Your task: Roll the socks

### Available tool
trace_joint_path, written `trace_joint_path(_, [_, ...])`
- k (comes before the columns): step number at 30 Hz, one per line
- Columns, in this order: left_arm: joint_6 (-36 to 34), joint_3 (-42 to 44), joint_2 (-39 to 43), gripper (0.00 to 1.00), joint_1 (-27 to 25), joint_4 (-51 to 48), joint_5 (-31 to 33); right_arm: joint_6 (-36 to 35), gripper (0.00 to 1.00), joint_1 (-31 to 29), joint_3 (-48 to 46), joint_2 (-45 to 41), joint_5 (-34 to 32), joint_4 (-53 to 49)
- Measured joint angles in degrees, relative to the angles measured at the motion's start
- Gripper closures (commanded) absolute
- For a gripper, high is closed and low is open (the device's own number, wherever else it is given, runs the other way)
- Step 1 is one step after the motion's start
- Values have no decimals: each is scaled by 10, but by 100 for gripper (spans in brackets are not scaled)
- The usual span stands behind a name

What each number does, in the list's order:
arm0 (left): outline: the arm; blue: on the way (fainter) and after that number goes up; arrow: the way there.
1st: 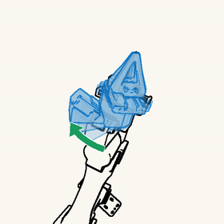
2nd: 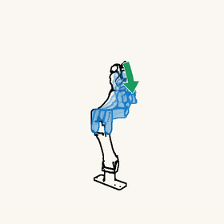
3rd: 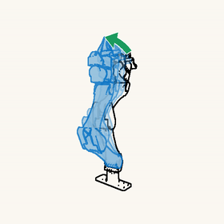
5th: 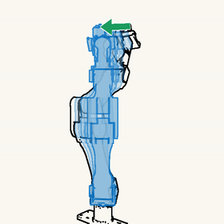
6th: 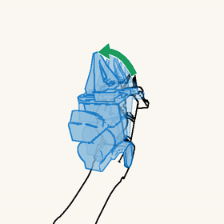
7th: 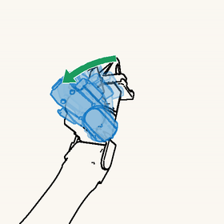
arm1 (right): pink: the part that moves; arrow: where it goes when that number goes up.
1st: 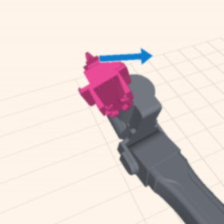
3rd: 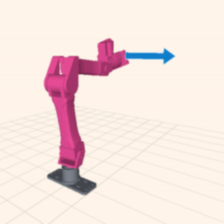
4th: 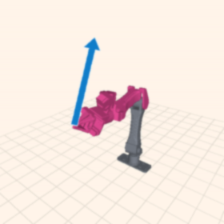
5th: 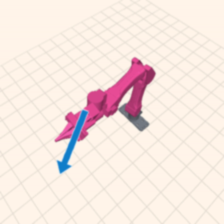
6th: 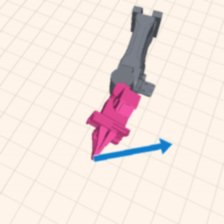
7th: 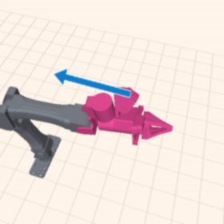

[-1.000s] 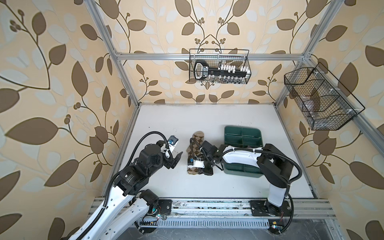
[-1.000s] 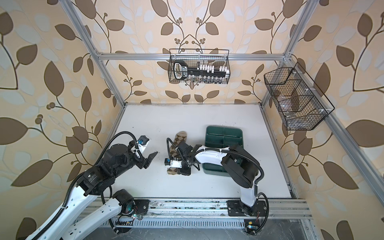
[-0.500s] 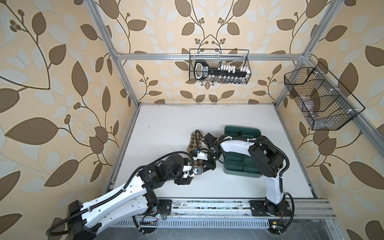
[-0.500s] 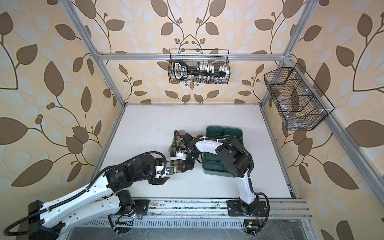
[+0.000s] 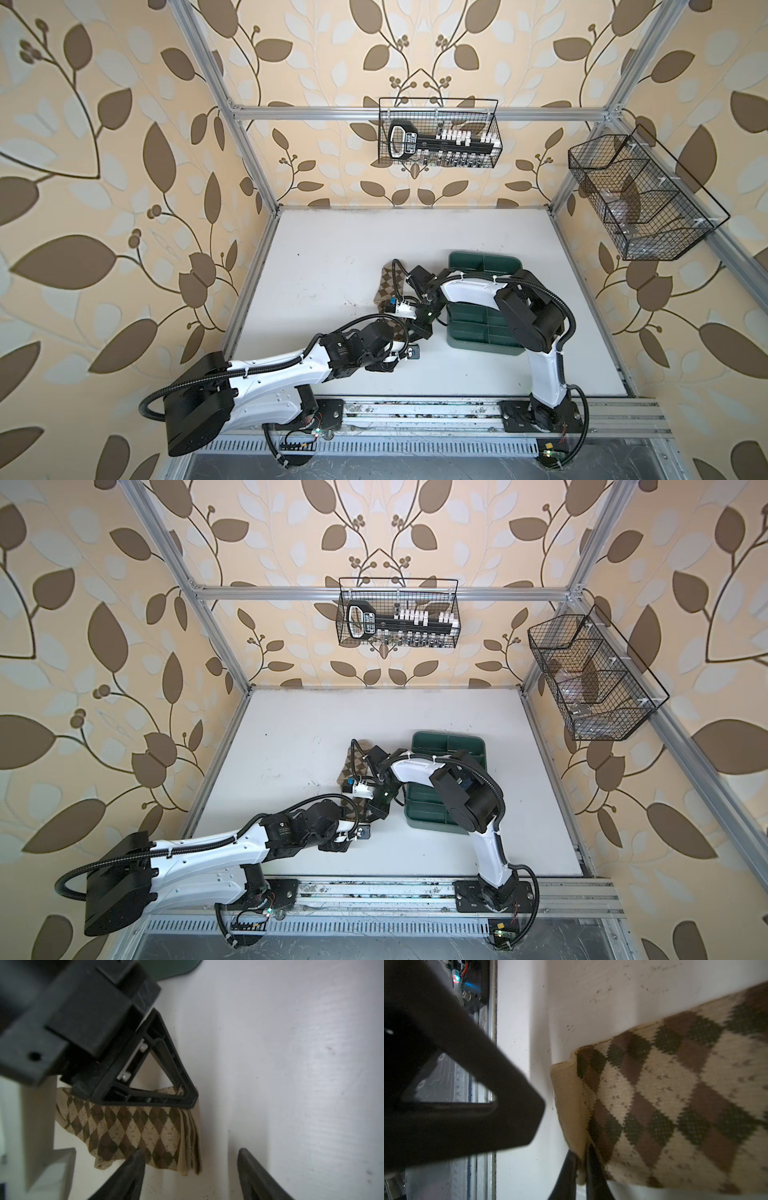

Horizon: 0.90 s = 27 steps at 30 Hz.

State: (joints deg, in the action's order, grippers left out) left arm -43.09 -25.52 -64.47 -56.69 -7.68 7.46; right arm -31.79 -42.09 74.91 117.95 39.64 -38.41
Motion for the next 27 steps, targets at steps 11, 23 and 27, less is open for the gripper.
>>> trace_joint_path(11, [33,-22,-123,77,1,66,52,-7,88,2,-2,0,5,2])
trace_joint_path(23, [61,-64,-139,100,40,5,23,19,59,27,-69,-83,-39,73])
trace_joint_path(27, [71,-91,-126,100,81,-34,-30,63,55,51,-133,-195,-107,156])
